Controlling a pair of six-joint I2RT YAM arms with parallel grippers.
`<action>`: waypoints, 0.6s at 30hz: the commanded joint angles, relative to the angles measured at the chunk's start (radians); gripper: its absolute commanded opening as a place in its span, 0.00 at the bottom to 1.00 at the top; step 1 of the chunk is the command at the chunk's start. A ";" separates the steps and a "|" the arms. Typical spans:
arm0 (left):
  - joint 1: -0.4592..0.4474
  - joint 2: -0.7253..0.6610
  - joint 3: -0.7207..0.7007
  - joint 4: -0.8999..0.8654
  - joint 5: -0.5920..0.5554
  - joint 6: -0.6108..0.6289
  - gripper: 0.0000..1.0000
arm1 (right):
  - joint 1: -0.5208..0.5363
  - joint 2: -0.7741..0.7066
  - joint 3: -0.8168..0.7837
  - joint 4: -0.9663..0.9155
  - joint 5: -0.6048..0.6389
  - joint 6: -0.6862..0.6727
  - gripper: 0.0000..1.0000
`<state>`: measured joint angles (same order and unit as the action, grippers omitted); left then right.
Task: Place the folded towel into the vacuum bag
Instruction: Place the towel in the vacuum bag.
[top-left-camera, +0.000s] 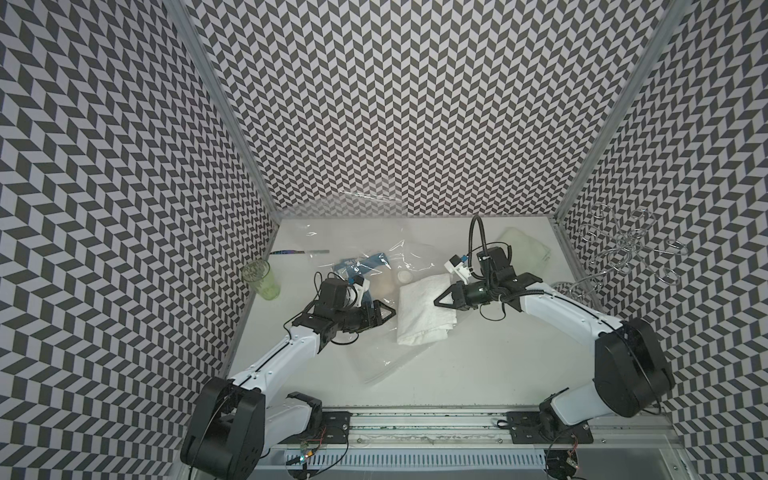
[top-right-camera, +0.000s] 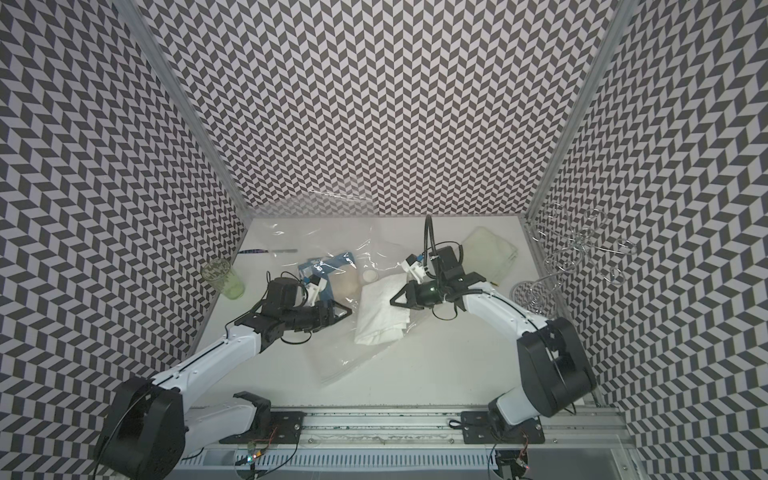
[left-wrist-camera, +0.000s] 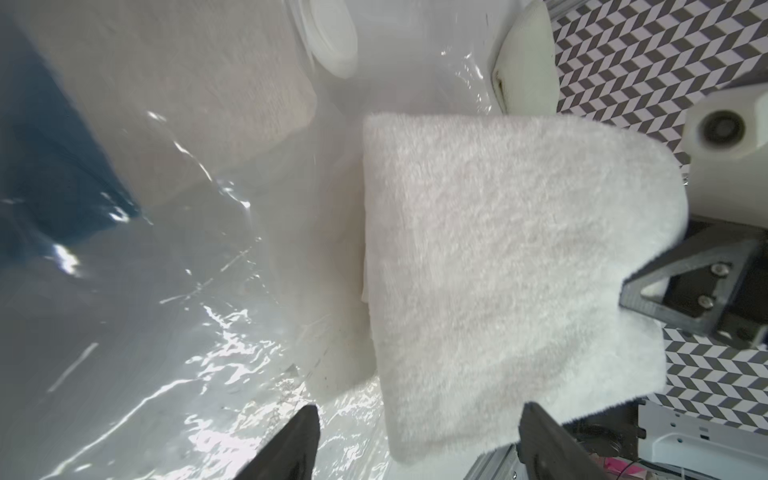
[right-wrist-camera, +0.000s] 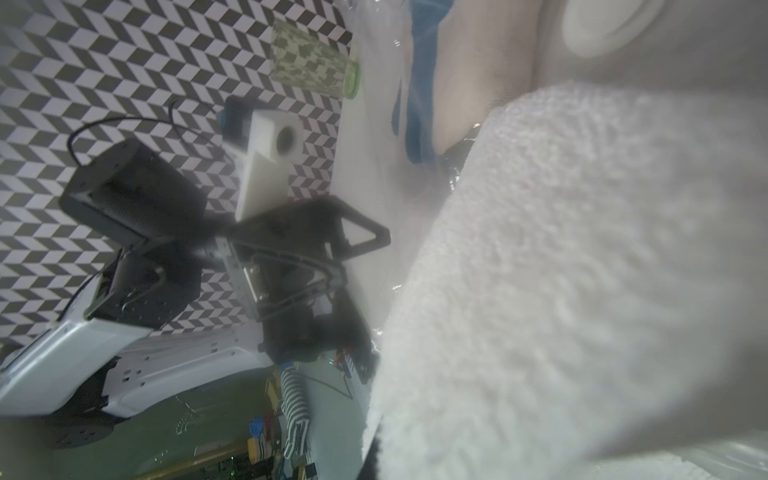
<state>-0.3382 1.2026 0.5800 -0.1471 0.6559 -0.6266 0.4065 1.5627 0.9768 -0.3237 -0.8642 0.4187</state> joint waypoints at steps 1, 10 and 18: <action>-0.030 0.033 0.025 0.165 -0.014 -0.028 0.77 | -0.041 0.080 -0.045 0.176 0.040 0.015 0.21; -0.046 0.171 0.081 0.216 -0.048 0.022 0.76 | -0.090 0.117 -0.064 0.391 -0.039 0.182 0.20; -0.046 0.225 0.124 0.234 -0.057 0.029 0.75 | -0.064 0.073 -0.074 0.253 0.214 0.178 0.45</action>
<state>-0.3801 1.3937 0.6704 0.0589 0.6136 -0.6216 0.3256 1.6188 0.9081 -0.0441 -0.7769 0.6254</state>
